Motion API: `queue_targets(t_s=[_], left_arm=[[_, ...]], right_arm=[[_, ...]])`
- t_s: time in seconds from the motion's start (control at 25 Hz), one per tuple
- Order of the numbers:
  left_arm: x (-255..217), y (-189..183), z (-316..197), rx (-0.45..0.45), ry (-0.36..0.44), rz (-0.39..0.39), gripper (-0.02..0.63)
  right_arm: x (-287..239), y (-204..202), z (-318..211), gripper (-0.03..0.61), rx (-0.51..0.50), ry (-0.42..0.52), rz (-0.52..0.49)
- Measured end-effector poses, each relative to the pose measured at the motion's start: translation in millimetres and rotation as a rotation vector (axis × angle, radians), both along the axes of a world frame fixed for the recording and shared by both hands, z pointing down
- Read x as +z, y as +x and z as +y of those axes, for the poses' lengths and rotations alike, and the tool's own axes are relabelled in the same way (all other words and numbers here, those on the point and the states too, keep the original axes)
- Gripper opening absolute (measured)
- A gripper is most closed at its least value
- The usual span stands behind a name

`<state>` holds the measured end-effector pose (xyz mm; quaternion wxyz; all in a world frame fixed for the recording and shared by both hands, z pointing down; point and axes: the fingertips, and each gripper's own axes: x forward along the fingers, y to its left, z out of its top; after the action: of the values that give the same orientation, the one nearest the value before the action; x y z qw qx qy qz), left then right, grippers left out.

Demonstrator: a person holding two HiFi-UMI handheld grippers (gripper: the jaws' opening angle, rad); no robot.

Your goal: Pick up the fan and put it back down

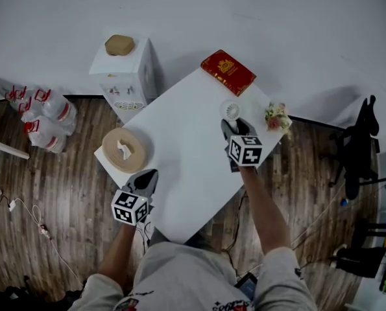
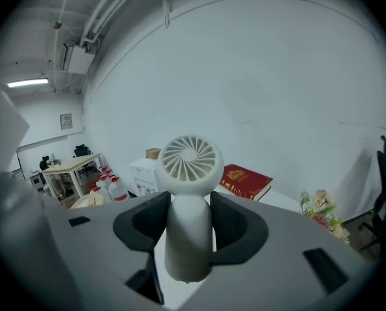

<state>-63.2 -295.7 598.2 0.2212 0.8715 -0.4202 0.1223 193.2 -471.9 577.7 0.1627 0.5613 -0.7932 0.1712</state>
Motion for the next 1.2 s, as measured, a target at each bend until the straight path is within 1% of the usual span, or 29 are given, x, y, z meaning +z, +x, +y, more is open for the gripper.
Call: queue_targets(t_s=[0.12, 0.36, 0.52, 0.72, 0.84, 1.0, 1.2], left_arm=[[-19, 8, 4, 0.005, 0.047, -0.012, 0.005], [-62, 20, 12, -0.005, 0.153, -0.03, 0.005], [-90, 22, 18, -0.023, 0.215, -0.027, 0.005], [-112, 21, 21, -0.047, 0.263, -0.03, 0.005], [-118, 20, 22, -0.053, 0.272, -0.029, 0.005], [-117, 27, 26, -0.053, 0.268, -0.025, 0.005], [-107, 27, 31, -0.061, 0.249, -0.029, 0.005]], right_arm=[[-43, 3, 26, 0.193, -0.015, 0.086, -0.015], [-129, 7, 85, 0.193, -0.055, 0.259, -0.095], [-177, 14, 126, 0.193, -0.057, 0.371, -0.147], [-207, 18, 167, 0.193, -0.101, 0.465, -0.111], [-212, 15, 177, 0.193, -0.133, 0.486, -0.095], [-211, 20, 177, 0.193, -0.136, 0.467, -0.09], [-194, 22, 174, 0.193, -0.146, 0.421, -0.076]])
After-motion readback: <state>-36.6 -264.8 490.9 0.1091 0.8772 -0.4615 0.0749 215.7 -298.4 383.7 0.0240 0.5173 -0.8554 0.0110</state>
